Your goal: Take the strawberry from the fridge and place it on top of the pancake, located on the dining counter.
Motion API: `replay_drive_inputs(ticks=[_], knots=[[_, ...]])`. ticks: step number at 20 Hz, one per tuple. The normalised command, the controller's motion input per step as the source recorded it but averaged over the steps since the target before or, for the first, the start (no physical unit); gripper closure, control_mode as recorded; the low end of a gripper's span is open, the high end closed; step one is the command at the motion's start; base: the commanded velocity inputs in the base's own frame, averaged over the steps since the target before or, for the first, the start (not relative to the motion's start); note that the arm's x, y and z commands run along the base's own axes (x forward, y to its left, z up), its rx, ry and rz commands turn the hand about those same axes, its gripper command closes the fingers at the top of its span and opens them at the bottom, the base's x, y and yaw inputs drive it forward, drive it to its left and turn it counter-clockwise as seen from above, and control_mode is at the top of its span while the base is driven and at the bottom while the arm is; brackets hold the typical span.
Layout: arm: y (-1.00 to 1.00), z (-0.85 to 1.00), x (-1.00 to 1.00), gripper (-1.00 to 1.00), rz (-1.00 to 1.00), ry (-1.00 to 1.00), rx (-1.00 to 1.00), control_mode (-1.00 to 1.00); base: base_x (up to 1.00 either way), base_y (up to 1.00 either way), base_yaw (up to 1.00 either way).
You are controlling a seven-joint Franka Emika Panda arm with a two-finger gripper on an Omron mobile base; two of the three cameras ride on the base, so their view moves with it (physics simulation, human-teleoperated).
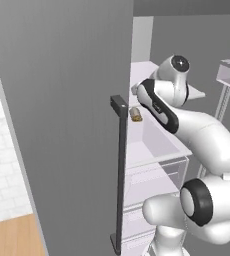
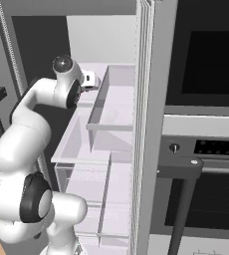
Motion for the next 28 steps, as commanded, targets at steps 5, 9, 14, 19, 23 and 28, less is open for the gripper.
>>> replay_drive_inputs(ticks=[5, 9, 14, 19, 23, 28], knots=[[0.04, 0.10, -0.83, 1.00, 0.03, -0.04, -0.01, -1.00, 0.00, 0.00, 0.00], [0.17, 0.27, -1.00, 1.00, 0.00, 0.00, -0.01, -1.00, 0.00, 0.00, 0.00], [0.09, 0.18, -1.00, 1.00, 0.00, 0.02, 0.00, -1.00, 0.00, 0.00, 0.00], [0.00, 0.00, -1.00, 1.00, 0.00, 0.04, 0.00, -1.00, 0.00, 0.00, 0.00], [0.00, 0.00, -0.99, 1.00, 0.00, 0.08, 0.00, -1.00, 0.00, 0.00, 0.00], [0.01, 0.01, -0.67, 1.00, 0.00, 0.17, 0.01, -1.00, 0.00, 0.00, 0.00]])
